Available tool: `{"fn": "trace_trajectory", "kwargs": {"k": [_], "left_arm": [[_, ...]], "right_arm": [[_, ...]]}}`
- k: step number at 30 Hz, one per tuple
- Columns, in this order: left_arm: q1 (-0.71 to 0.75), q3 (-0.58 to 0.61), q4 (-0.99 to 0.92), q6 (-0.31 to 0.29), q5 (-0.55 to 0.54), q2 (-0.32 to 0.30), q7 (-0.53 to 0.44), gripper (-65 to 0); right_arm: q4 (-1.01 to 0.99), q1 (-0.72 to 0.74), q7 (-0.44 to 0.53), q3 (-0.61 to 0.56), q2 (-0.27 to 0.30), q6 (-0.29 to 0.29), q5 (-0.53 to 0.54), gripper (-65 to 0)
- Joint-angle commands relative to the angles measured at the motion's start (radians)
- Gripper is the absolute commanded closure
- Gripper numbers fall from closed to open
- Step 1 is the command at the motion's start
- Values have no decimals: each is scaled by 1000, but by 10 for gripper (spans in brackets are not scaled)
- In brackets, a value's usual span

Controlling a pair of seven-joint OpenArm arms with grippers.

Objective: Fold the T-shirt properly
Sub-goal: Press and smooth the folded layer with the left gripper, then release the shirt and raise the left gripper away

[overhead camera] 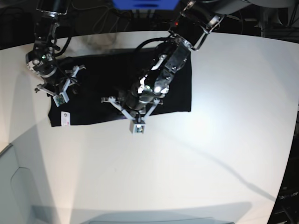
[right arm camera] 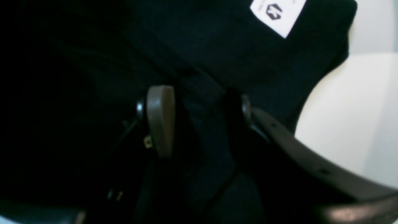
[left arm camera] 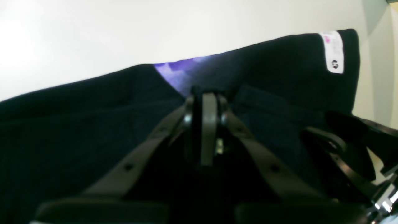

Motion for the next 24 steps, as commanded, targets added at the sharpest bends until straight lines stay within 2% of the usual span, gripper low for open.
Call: {"fn": "trace_trajectory", "kwargs": {"k": [1, 12, 24], "left_arm": [[-19, -8, 20, 12, 0, 13, -13, 0], [-59, -21, 9, 11, 0, 19, -90, 0], [-88, -18, -86, 5, -3, 47, -91, 0]], "right_arm": [[14, 7, 4, 2, 6, 7, -2, -273], [12, 7, 5, 2, 6, 7, -2, -273], [12, 5, 2, 2, 6, 7, -2, -273]]}}
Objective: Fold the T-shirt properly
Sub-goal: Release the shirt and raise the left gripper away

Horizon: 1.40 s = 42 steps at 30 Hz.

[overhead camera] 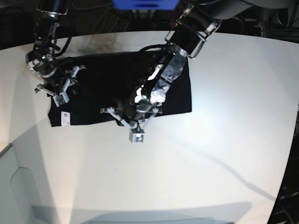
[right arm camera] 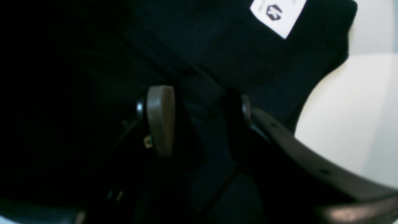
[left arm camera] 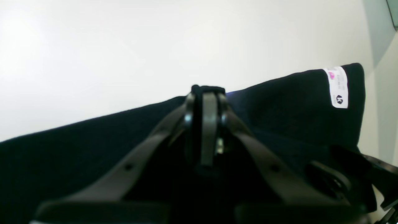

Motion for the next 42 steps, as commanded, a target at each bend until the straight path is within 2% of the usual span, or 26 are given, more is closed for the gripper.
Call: {"fn": "trace_trajectory", "kwargs": {"k": [1, 5, 9, 14, 20, 24, 28, 33, 36, 42], "left_arm": [[-19, -1, 16, 7, 0, 14, -15, 0], [-24, 51, 16, 0, 0, 14, -12, -9], [-21, 81, 16, -69, 0, 14, -12, -108], [-19, 82, 2, -81, 0, 16, -6, -234], [7, 73, 28, -82, -1, 14, -13, -282], [19, 65, 145, -79, -1, 5, -15, -303], [67, -30, 263, -82, -1, -4, -15, -304], [191, -217, 390, -86, -1, -65, -16, -317], [286, -360, 471, -86, -9, -130, -16, -316], [409, -636, 462, -86, -212, -219, -15, -316]], "right_arm": [[12, 3, 2, 2, 6, 7, -3, -273], [12, 3, 1, 2, 6, 7, -3, -273], [12, 3, 1, 2, 6, 7, -3, -273], [12, 3, 2, 2, 6, 7, -3, -273], [18, 20, 7, 7, 5, 7, -3, -274], [38, 37, 7, 14, 6, 7, -3, -277], [97, 54, -1, 65, -11, 7, -1, -277], [143, 74, -2, 128, -23, 7, -1, -278], [126, 82, -2, 169, -23, 7, -1, -278], [-34, 121, -2, 201, -17, 7, -3, -278]]}}
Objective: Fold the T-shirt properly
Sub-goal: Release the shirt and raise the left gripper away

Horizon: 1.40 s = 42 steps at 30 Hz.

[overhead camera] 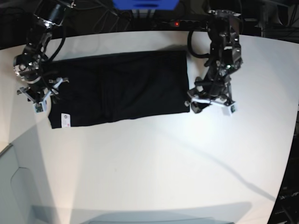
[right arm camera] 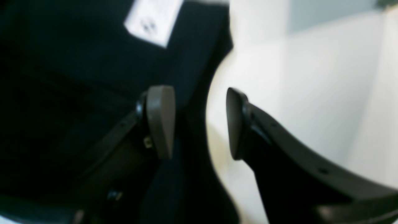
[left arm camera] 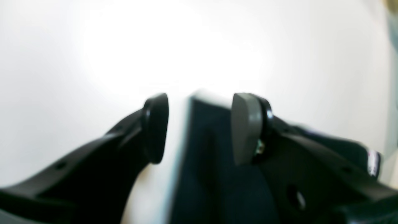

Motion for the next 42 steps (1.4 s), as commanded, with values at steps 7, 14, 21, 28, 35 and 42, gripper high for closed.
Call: {"fn": "trace_trajectory", "kwargs": {"k": [7, 14, 21, 28, 35, 42], "left_arm": [[56, -131, 15, -5, -146, -53, -17, -316], [90, -146, 15, -5, -138, -52, -16, -316], [113, -154, 15, -5, -138, -52, -16, -315], [119, -154, 14, -5, -136, -53, -16, -315], [119, -152, 14, -5, -136, -53, -7, -315], [131, -145, -14, -5, -136, -53, -11, -315]], "right_arm": [[-65, 10, 24, -5, 9, 6, 17, -278], [-122, 7, 22, -7, 9, 6, 17, -278], [-152, -8, 22, -8, 9, 6, 17, -210], [-149, -13, 19, -8, 6, 6, 17, 0], [-34, -11, -22, -1, 9, 6, 22, 0], [164, -36, -28, -15, -5, 6, 25, 0]]}}
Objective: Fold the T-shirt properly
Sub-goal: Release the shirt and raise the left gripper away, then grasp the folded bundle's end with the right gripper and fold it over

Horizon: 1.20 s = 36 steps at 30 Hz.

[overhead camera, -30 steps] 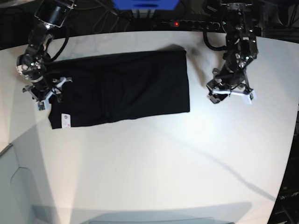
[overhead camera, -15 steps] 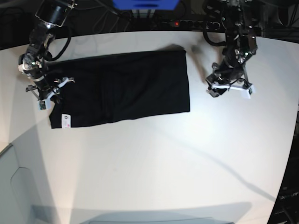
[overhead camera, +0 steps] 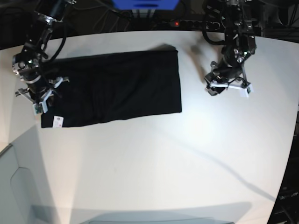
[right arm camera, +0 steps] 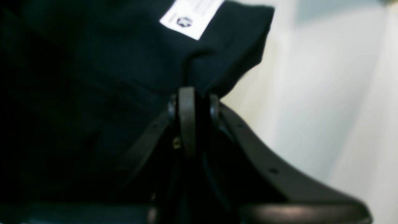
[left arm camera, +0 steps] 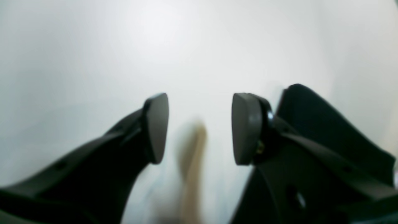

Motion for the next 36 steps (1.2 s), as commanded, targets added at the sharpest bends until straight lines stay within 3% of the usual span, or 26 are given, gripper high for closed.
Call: {"fn": "trace_trajectory", "kwargs": {"k": [1, 13, 18, 23, 29, 36], "left_arm": [[-2, -1, 3, -2, -8, -7, -10, -315], [-51, 157, -110, -2, -8, 0, -15, -310], [-108, 232, -187, -2, -8, 1, -16, -238], [-156, 308, -221, -2, -8, 1, -16, -231], [-168, 326, -230, -2, -8, 3, -16, -230], [-165, 321, -221, -2, -8, 3, -16, -230]], "right_arm": [[43, -1, 21, -7, -3, 6, 12, 0], [263, -104, 25, -200, -74, 6, 9, 0], [284, -115, 25, -320, -95, 6, 7, 0], [284, -113, 25, -426, -101, 6, 7, 0], [292, -107, 25, -573, -104, 6, 9, 0], [272, -47, 19, -736, -172, 6, 7, 0]]}}
